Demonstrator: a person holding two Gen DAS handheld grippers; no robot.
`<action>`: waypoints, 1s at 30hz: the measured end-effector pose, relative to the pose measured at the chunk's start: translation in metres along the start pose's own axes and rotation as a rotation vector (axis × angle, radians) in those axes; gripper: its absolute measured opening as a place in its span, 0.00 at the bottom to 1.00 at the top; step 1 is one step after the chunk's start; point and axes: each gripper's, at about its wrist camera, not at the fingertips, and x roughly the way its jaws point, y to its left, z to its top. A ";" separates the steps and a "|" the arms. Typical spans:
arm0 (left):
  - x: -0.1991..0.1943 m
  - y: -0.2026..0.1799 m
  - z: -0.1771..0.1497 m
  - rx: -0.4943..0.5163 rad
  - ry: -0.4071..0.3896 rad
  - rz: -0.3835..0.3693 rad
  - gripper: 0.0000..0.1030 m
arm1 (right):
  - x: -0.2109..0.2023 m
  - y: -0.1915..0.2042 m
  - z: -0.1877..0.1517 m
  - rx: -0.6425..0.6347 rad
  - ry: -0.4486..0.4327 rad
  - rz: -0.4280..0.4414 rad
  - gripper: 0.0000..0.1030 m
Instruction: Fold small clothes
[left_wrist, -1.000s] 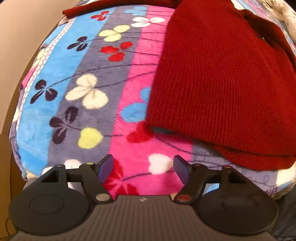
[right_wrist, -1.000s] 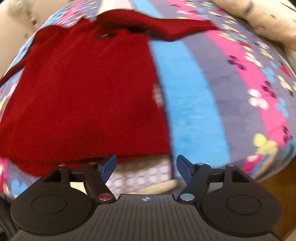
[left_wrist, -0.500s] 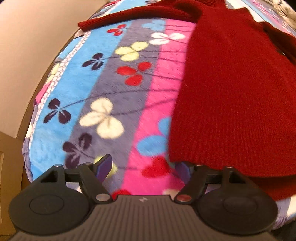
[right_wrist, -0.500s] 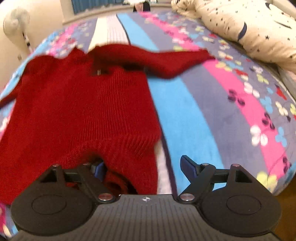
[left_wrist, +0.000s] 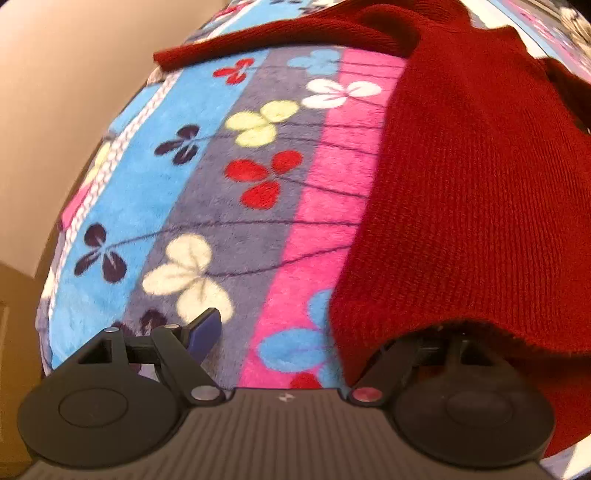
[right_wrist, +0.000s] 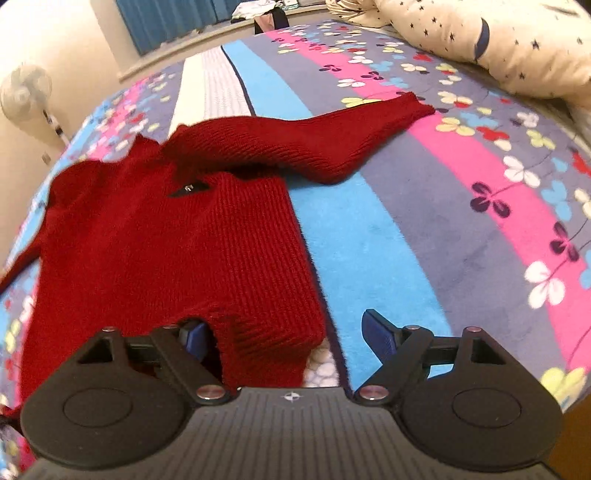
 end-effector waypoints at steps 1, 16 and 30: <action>0.000 -0.002 -0.001 0.009 -0.012 0.008 0.80 | 0.002 -0.002 -0.001 0.010 -0.001 0.012 0.81; -0.062 0.002 -0.006 0.042 -0.173 -0.052 0.04 | 0.003 -0.036 -0.066 0.287 0.101 0.101 0.14; -0.070 0.027 -0.032 0.120 -0.211 -0.005 0.04 | -0.053 -0.051 -0.057 0.071 -0.010 -0.003 0.00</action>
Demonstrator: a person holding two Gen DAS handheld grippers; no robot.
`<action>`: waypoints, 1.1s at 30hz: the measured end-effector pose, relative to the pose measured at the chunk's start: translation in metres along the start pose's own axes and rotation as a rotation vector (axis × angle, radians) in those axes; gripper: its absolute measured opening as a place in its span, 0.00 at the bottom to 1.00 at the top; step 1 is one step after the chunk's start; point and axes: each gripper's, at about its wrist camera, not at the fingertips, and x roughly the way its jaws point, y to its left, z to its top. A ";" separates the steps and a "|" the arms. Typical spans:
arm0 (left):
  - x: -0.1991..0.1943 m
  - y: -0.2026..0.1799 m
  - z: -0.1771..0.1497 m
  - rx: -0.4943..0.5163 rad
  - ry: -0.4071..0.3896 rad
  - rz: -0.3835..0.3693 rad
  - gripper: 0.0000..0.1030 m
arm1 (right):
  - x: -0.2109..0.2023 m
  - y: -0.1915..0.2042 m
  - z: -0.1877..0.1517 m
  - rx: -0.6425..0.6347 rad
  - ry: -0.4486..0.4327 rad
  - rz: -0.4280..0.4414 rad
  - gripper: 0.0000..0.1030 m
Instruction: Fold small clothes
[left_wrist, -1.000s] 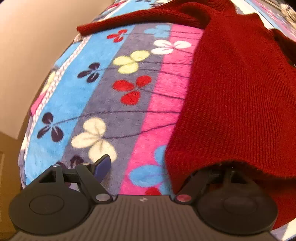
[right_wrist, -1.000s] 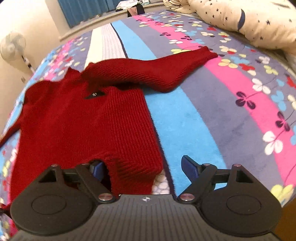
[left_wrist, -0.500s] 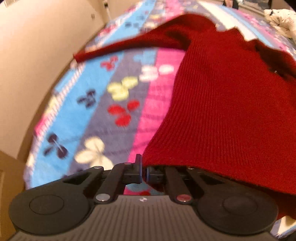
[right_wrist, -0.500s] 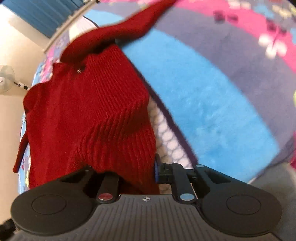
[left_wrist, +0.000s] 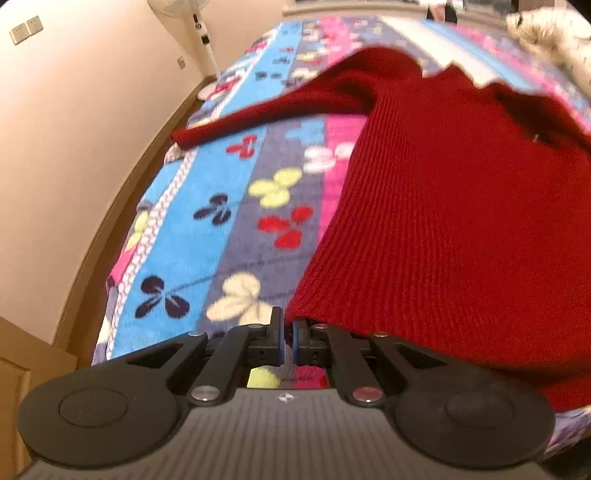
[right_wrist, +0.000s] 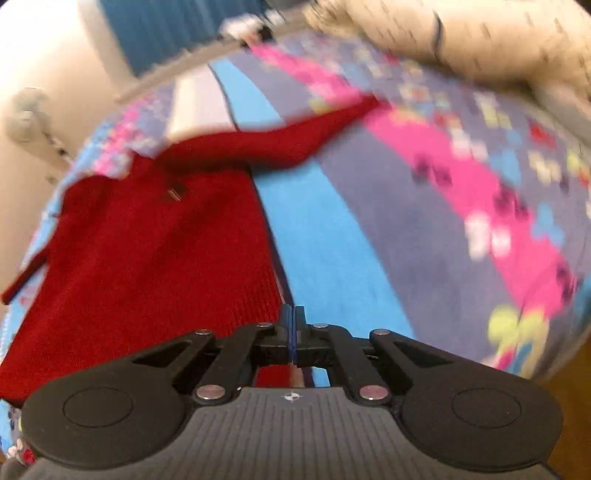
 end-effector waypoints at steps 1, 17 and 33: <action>0.002 -0.002 0.001 -0.008 0.011 0.004 0.04 | 0.006 -0.003 -0.007 0.027 0.023 0.010 0.00; 0.022 0.035 0.044 -0.191 0.087 -0.028 0.06 | 0.041 0.019 -0.062 -0.252 0.169 -0.143 0.53; 0.022 0.033 0.072 -0.166 0.117 -0.061 0.05 | 0.043 0.095 -0.072 -0.571 0.022 -0.080 0.76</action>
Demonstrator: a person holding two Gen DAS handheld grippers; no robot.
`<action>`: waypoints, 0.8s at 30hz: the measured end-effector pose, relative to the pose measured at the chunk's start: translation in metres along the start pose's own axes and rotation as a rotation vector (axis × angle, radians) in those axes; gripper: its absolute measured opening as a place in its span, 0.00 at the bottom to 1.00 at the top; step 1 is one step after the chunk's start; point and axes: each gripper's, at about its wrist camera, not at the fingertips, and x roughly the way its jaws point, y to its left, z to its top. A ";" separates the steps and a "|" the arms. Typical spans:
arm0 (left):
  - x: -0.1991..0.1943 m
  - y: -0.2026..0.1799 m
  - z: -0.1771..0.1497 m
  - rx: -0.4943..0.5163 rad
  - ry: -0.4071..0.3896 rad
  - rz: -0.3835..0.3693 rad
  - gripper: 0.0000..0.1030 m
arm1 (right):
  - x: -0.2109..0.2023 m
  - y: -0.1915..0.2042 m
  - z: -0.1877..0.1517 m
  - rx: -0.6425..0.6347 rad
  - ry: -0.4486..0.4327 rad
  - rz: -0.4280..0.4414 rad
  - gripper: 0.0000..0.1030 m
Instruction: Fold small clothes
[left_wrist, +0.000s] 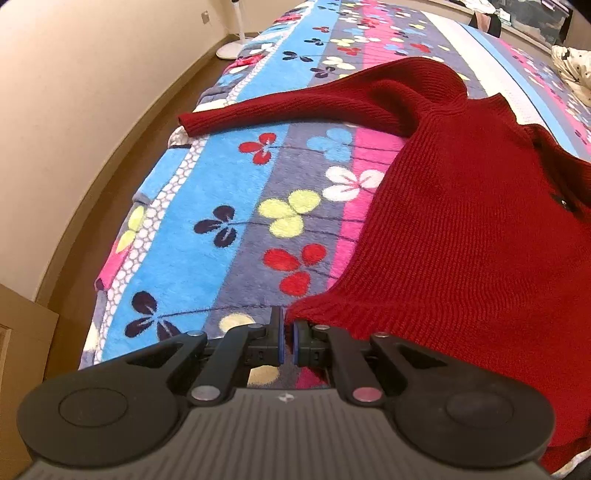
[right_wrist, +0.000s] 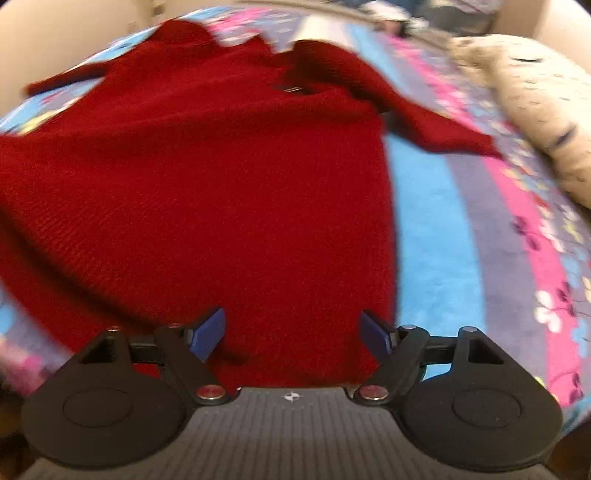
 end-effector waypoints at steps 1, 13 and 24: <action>0.000 0.000 -0.001 0.002 0.001 0.000 0.05 | 0.004 -0.010 0.004 0.067 -0.004 -0.021 0.76; 0.007 -0.010 -0.011 0.028 0.028 0.021 0.05 | -0.009 -0.092 -0.009 0.317 0.033 0.050 0.75; -0.014 -0.014 0.002 0.004 -0.006 -0.024 0.05 | 0.010 0.032 -0.001 -0.153 -0.016 0.047 0.91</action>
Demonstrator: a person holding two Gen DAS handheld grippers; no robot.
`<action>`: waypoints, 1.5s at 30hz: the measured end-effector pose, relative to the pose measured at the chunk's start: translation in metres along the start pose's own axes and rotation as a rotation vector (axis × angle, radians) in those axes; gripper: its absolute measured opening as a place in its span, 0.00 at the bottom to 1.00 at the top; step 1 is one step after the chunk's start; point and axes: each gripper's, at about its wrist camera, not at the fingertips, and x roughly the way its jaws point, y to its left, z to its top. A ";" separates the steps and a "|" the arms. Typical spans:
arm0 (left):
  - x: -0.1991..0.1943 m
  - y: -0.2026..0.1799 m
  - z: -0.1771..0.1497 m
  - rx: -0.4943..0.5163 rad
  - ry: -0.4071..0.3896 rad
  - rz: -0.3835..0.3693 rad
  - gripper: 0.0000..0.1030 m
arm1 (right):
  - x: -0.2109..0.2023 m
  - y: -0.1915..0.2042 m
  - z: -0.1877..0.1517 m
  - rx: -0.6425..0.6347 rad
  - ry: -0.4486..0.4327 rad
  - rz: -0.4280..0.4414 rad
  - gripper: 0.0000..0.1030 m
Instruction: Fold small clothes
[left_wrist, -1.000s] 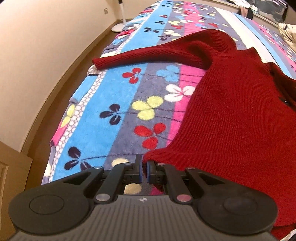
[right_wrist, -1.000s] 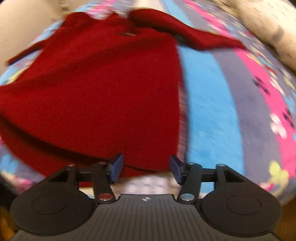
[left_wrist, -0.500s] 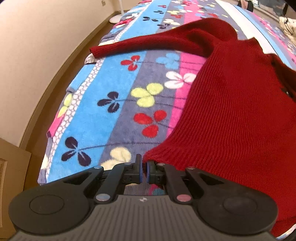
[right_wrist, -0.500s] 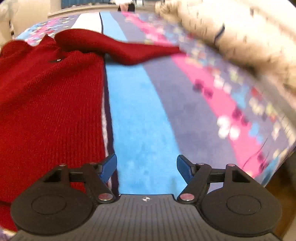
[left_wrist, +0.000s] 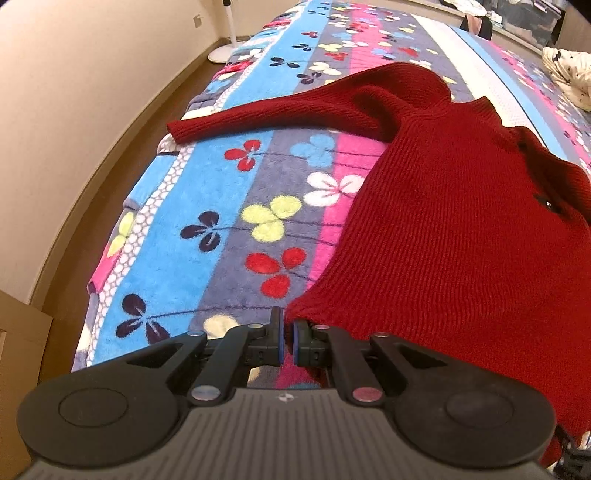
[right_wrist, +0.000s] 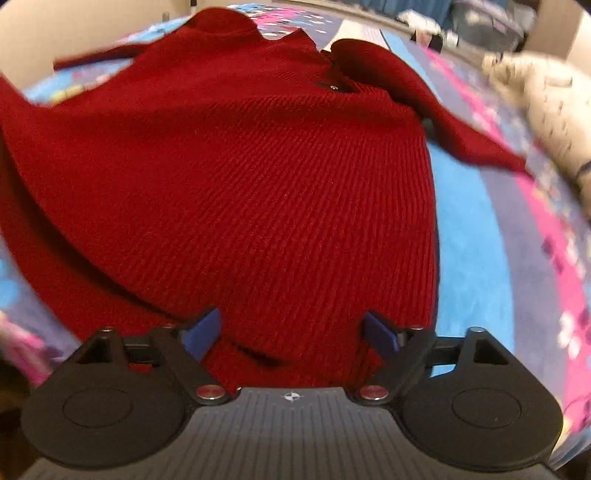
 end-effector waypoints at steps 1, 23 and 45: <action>0.001 0.001 -0.001 0.001 0.003 0.001 0.05 | 0.003 -0.002 0.002 0.014 -0.014 -0.027 0.92; 0.030 0.004 -0.026 0.001 0.066 0.047 0.05 | 0.007 -0.076 -0.001 0.339 -0.079 -0.161 0.94; 0.038 -0.030 -0.091 0.194 -0.037 0.056 0.02 | 0.016 -0.071 -0.030 0.436 -0.017 -0.052 0.08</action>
